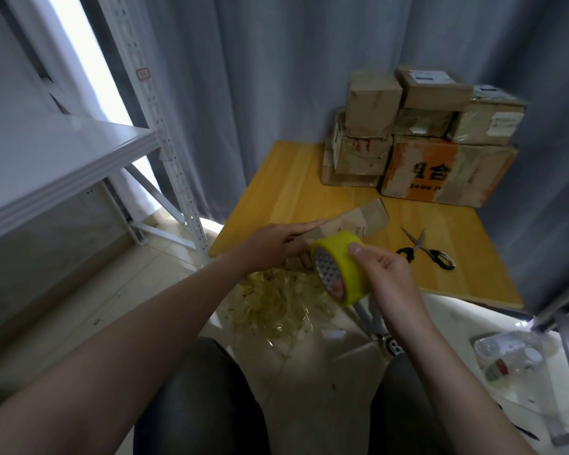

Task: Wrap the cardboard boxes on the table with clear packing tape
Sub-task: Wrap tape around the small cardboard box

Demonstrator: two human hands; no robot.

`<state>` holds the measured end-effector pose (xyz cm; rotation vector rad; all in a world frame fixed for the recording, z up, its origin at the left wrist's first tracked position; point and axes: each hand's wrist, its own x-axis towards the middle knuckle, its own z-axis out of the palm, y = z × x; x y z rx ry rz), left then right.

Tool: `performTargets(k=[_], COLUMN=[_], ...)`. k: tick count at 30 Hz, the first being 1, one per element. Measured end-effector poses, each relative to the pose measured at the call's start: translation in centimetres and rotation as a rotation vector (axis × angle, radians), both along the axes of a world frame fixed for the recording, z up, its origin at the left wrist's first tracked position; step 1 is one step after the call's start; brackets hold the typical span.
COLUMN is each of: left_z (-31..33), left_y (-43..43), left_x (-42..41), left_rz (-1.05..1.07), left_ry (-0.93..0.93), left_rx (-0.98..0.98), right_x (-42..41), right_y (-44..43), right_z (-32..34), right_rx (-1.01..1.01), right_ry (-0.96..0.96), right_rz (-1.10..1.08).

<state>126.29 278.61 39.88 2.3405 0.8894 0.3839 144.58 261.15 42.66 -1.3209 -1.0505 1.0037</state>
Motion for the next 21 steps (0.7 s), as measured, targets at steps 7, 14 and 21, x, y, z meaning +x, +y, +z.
performTargets(k=[7, 14, 21], left_z=[0.0, 0.1, -2.2], left_y=[0.6, -0.4, -0.7], left_x=[-0.3, -1.5, -0.6], left_rz=[0.141, 0.329, 0.294], left_ry=[-0.169, -0.362, -0.174], left_rx=[-0.162, -0.424, -0.004], right_x=[-0.7, -0.9, -1.5], right_y=[2.6, 5.8, 6.8], right_z=[1.5, 1.2, 0.8], right_rx=[0.123, 0.148, 0.167], right_ry=[-0.070, -0.056, -0.030], right_rz=[0.081, 0.002, -0.027])
